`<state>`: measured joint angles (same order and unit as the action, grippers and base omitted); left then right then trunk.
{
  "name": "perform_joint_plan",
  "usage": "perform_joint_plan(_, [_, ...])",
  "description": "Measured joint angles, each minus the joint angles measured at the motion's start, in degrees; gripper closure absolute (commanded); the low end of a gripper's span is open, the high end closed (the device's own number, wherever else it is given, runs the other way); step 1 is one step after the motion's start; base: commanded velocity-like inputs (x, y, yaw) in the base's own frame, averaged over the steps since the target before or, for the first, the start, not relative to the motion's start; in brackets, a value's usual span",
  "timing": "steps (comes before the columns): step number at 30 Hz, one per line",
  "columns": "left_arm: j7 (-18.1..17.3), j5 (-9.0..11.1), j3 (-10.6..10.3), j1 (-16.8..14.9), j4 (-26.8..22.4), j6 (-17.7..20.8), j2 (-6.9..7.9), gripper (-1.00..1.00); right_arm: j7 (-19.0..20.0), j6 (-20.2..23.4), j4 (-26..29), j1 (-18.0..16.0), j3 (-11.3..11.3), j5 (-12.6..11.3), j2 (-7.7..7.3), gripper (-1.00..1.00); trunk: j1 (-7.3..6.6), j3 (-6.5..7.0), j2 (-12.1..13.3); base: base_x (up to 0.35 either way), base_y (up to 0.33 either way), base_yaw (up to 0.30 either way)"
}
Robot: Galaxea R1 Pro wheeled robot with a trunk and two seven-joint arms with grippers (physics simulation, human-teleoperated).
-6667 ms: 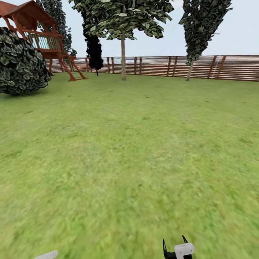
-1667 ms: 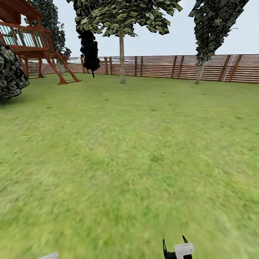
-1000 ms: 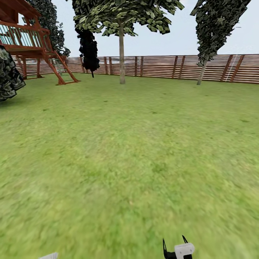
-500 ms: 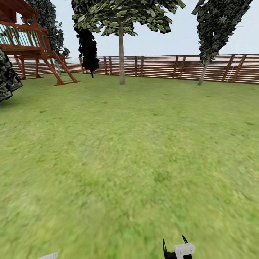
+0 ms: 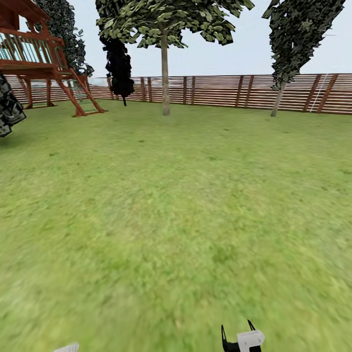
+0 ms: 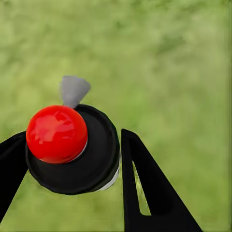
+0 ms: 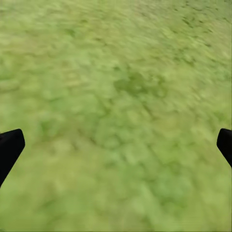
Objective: In the garden, pick up the pesticide atomizer on the floor and spray pesticide onto both trees until each tree trunk is fully covered.
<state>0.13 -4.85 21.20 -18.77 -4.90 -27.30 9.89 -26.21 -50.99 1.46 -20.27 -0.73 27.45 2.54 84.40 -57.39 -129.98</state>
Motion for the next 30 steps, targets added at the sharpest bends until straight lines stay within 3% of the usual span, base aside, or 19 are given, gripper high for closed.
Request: perform_joint_plan(30, [0.0,0.1,0.0,0.0,-0.1,-0.1,0.11,1.0,0.0,0.0,0.0,0.0,0.0,0.0,0.0,-1.0,0.0,0.0,0.0,0.339,0.0,0.0])
